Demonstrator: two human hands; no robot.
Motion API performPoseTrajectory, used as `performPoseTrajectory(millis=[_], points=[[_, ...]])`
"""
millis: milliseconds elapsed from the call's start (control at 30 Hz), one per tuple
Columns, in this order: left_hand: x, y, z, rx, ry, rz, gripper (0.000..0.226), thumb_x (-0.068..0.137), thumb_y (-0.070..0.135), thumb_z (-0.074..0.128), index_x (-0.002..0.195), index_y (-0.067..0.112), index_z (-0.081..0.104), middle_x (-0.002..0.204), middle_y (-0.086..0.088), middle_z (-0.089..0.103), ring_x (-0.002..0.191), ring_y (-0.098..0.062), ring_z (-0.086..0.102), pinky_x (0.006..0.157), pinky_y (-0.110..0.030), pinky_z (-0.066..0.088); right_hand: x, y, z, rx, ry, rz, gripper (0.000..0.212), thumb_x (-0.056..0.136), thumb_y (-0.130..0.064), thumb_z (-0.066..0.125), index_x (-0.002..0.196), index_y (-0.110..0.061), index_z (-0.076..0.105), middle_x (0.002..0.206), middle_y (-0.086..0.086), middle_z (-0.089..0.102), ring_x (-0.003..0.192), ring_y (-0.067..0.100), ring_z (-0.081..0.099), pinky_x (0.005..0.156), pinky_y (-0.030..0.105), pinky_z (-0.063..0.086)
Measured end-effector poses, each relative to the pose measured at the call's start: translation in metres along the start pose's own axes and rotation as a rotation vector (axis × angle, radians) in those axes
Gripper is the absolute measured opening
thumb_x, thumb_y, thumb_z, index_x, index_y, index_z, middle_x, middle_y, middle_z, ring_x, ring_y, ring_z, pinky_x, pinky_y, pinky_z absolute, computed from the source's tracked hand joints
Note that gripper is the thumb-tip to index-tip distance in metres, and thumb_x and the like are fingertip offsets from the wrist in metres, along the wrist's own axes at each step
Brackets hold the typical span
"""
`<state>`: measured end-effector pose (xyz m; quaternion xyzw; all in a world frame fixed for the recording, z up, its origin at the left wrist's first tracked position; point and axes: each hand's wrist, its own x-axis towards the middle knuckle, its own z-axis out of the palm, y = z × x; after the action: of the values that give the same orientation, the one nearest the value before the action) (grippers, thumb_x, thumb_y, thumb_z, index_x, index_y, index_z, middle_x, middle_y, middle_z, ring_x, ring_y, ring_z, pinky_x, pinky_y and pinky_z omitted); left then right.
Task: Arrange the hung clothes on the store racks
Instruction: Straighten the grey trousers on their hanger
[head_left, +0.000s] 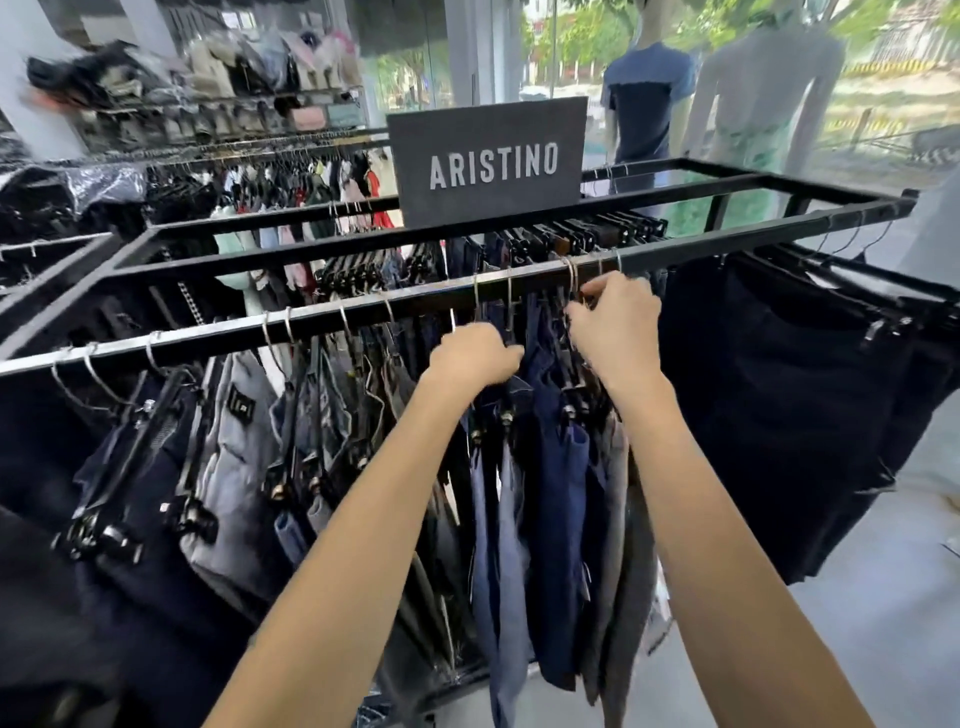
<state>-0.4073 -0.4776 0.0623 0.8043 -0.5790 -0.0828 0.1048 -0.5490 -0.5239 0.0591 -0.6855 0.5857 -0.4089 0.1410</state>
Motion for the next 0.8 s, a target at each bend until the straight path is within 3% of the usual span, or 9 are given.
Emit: performPoseTrajectory(millis=[100,167,267,367,500,600,700,800], points=[[0.006,0.011,0.018,-0.035,-0.080,0.001,0.040,0.099,0.036,0.050,0.111,-0.002,0.057,0.127,-0.021,0.054,0.109,-0.036,0.057,0.078,-0.033,0.040,0.005,0.026,0.002,-0.011,-0.200,0.169,0.050,0.092,-0.023,0.066,0.131,0.000,0.045,0.135,0.021,0.047,0.122,0.039,0.050,0.099,0.044,0.043],[0.009,0.018,0.028,-0.119,-0.037,-0.018,0.036,0.097,0.022,0.052,0.119,-0.006,0.050,0.121,-0.021,0.053,0.106,-0.036,0.055,0.077,-0.033,0.040,0.009,0.040,0.007,-0.019,-0.301,0.218,0.045,0.093,-0.022,0.065,0.126,0.002,0.045,0.136,0.022,0.046,0.118,0.037,0.053,0.089,0.040,0.044],[0.012,0.031,0.039,-0.271,0.014,-0.029,0.039,0.094,0.027,0.056,0.123,0.001,0.051,0.121,-0.019,0.059,0.114,-0.035,0.056,0.080,-0.032,0.043,0.020,0.056,0.011,0.069,-0.378,0.280,0.045,0.093,-0.023,0.064,0.128,0.000,0.045,0.132,0.020,0.052,0.115,0.034,0.055,0.078,0.033,0.041],[0.016,0.046,0.047,-0.364,0.051,-0.024,0.058,0.096,0.038,0.056,0.140,0.003,0.043,0.140,-0.016,0.052,0.129,-0.033,0.048,0.099,-0.034,0.041,0.029,0.070,0.014,0.189,-0.451,0.316,0.062,0.092,-0.027,0.065,0.145,-0.007,0.039,0.136,0.013,0.053,0.122,0.029,0.054,0.086,0.032,0.045],[0.026,0.054,0.059,-0.463,0.092,0.008,0.068,0.093,0.044,0.060,0.145,0.005,0.040,0.142,-0.012,0.052,0.134,-0.029,0.045,0.102,-0.033,0.040,0.039,0.087,0.015,0.325,-0.477,0.345,0.077,0.079,-0.030,0.073,0.147,-0.013,0.042,0.135,0.005,0.057,0.120,0.026,0.058,0.102,0.042,0.049],[0.030,0.057,0.066,-0.514,0.101,0.023,0.084,0.090,0.044,0.065,0.153,0.007,0.025,0.151,-0.010,0.042,0.137,-0.024,0.042,0.099,-0.025,0.037,0.049,0.102,0.019,0.419,-0.503,0.360,0.085,0.062,-0.036,0.075,0.141,-0.017,0.049,0.131,0.007,0.062,0.109,0.025,0.062,0.099,0.048,0.052],[0.032,0.062,0.071,-0.541,0.114,0.042,0.085,0.090,0.044,0.065,0.154,0.008,0.022,0.149,-0.010,0.045,0.131,-0.020,0.048,0.091,-0.019,0.035,0.064,0.125,0.030,0.491,-0.503,0.359,0.095,0.045,-0.038,0.076,0.136,-0.018,0.054,0.127,0.007,0.065,0.110,0.029,0.065,0.096,0.049,0.054],[0.039,0.068,0.077,-0.536,0.108,0.055,0.088,0.091,0.047,0.063,0.155,0.008,0.018,0.155,-0.010,0.035,0.141,-0.021,0.035,0.110,-0.027,0.034,0.070,0.138,0.036,0.570,-0.476,0.382,0.100,0.037,-0.039,0.074,0.133,-0.017,0.058,0.129,0.008,0.065,0.109,0.029,0.065,0.095,0.050,0.055]])
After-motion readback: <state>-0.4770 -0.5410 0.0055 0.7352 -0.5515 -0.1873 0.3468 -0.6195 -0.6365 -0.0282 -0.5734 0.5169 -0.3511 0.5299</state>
